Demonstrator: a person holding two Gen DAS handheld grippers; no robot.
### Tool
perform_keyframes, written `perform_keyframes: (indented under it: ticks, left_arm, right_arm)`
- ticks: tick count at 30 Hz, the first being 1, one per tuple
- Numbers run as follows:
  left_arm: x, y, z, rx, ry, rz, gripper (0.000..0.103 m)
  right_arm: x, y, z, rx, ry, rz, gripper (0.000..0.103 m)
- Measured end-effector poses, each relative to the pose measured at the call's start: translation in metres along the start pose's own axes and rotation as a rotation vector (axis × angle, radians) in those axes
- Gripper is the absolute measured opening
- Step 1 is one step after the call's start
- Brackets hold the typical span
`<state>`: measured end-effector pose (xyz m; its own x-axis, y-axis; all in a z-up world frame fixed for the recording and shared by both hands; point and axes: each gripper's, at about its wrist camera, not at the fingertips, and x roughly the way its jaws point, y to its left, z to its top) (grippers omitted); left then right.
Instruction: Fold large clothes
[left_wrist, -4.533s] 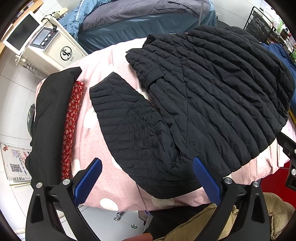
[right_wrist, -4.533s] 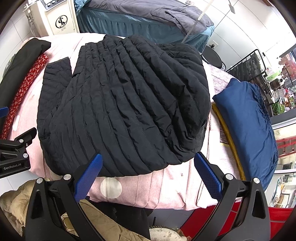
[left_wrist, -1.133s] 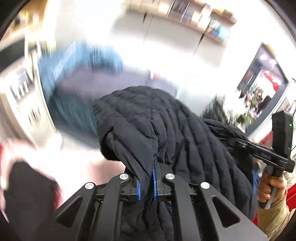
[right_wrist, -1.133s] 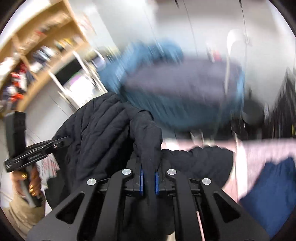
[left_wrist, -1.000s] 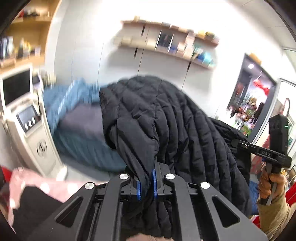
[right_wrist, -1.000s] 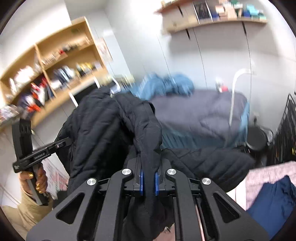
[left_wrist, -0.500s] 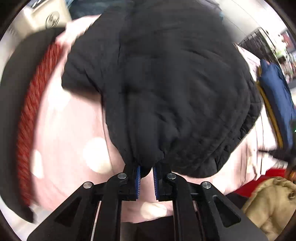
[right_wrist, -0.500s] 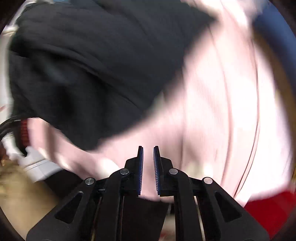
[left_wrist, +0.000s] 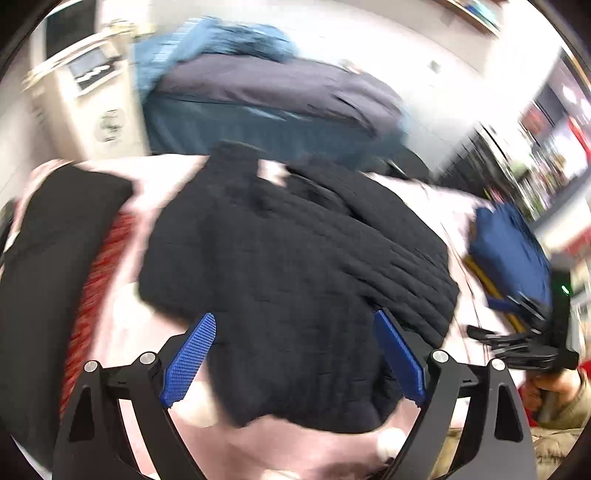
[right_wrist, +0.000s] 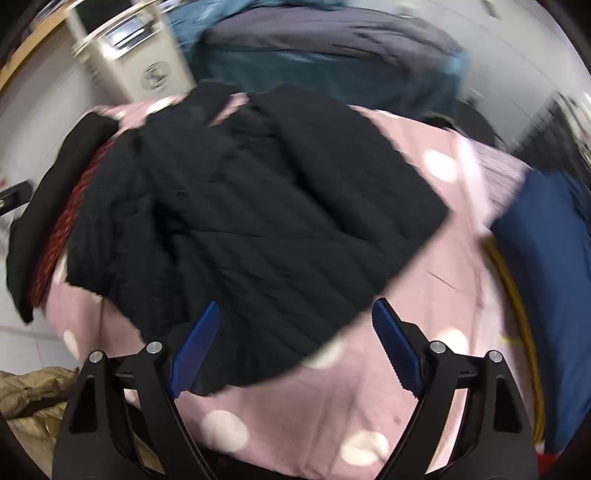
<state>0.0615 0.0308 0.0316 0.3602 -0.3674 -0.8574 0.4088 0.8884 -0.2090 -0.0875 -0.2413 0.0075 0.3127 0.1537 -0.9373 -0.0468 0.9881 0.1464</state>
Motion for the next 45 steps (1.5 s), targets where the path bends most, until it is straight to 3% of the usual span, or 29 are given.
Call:
perform_keyframes:
  ticks: [2, 3, 5, 6, 7, 10, 14, 17, 19, 21, 23, 25, 27, 29, 31, 34, 37, 41, 43, 45]
  left_arm:
    - [0.026, -0.032, 0.003, 0.127, 0.050, 0.029, 0.085]
    - [0.043, -0.049, 0.008, 0.175, 0.068, 0.106, 0.085]
    - [0.045, -0.062, 0.005, 0.186, 0.052, 0.147, 0.085]
    - [0.044, -0.059, 0.003, 0.170, 0.049, 0.137, 0.085]
    - [0.042, -0.055, 0.003, 0.150, 0.054, 0.129, 0.085]
    - [0.035, -0.036, 0.001, 0.111, 0.064, 0.144, 0.086]
    - [0.034, -0.016, -0.006, 0.095, 0.093, 0.136, 0.086]
    - [0.039, -0.023, -0.005, 0.132, 0.095, 0.099, 0.086]
    - [0.047, -0.042, -0.001, 0.202, 0.101, 0.056, 0.086]
    - [0.055, -0.064, 0.000, 0.286, 0.107, 0.037, 0.086]
    - [0.064, -0.088, 0.001, 0.388, 0.092, 0.018, 0.086]
    - [0.078, -0.103, 0.000, 0.471, 0.091, 0.045, 0.089]
    - [0.104, -0.104, -0.003, 0.506, 0.152, 0.093, 0.087]
    - [0.129, -0.094, -0.009, 0.499, 0.274, 0.131, 0.069]
    - [0.134, -0.081, -0.018, 0.485, 0.329, 0.121, 0.043]
    - [0.130, -0.052, -0.037, 0.392, 0.390, 0.085, 0.026]
    - [0.111, -0.030, -0.059, 0.286, 0.402, 0.040, 0.023]
    - [0.085, -0.018, -0.084, 0.239, 0.395, 0.034, 0.023]
    - [0.076, -0.013, -0.092, 0.217, 0.391, 0.040, 0.023]
    - [0.070, -0.010, -0.101, 0.201, 0.394, 0.037, 0.023]
  right_arm:
    - [0.030, 0.033, 0.002, -0.066, 0.055, 0.016, 0.081]
    - [0.049, 0.045, 0.004, -0.102, 0.085, -0.004, 0.078]
    - [0.091, 0.058, 0.002, -0.187, 0.144, -0.129, 0.067]
    - [0.105, 0.058, 0.000, -0.206, 0.161, -0.199, 0.050]
    - [0.105, 0.054, -0.002, -0.188, 0.160, -0.209, 0.029]
    - [0.061, 0.021, -0.010, -0.022, 0.048, -0.073, 0.016]
    - [0.006, -0.051, -0.050, 0.232, -0.037, 0.012, 0.013]
    - [0.002, -0.104, -0.097, 0.455, 0.031, 0.047, 0.009]
    - [0.013, -0.140, -0.139, 0.673, 0.104, 0.142, 0.009]
    - [0.029, -0.153, -0.173, 0.835, 0.185, 0.204, 0.009]
    - [0.038, -0.150, -0.187, 0.880, 0.229, 0.214, 0.009]
    - [0.031, -0.141, -0.182, 0.823, 0.212, 0.185, 0.010]
    - [0.020, -0.128, -0.167, 0.708, 0.198, 0.112, 0.017]
    - [0.006, -0.107, -0.155, 0.610, 0.185, 0.034, 0.047]
    - [-0.016, -0.084, -0.133, 0.456, 0.120, -0.072, 0.058]
    - [-0.035, -0.052, -0.101, 0.230, 0.020, -0.140, 0.061]
    - [-0.045, -0.019, -0.079, 0.028, -0.042, -0.135, 0.072]
    - [-0.010, 0.044, -0.038, -0.218, -0.009, -0.118, 0.073]
    - [0.020, 0.073, -0.026, -0.316, 0.027, -0.163, 0.073]
    - [0.048, 0.092, -0.022, -0.416, 0.052, -0.283, 0.073]
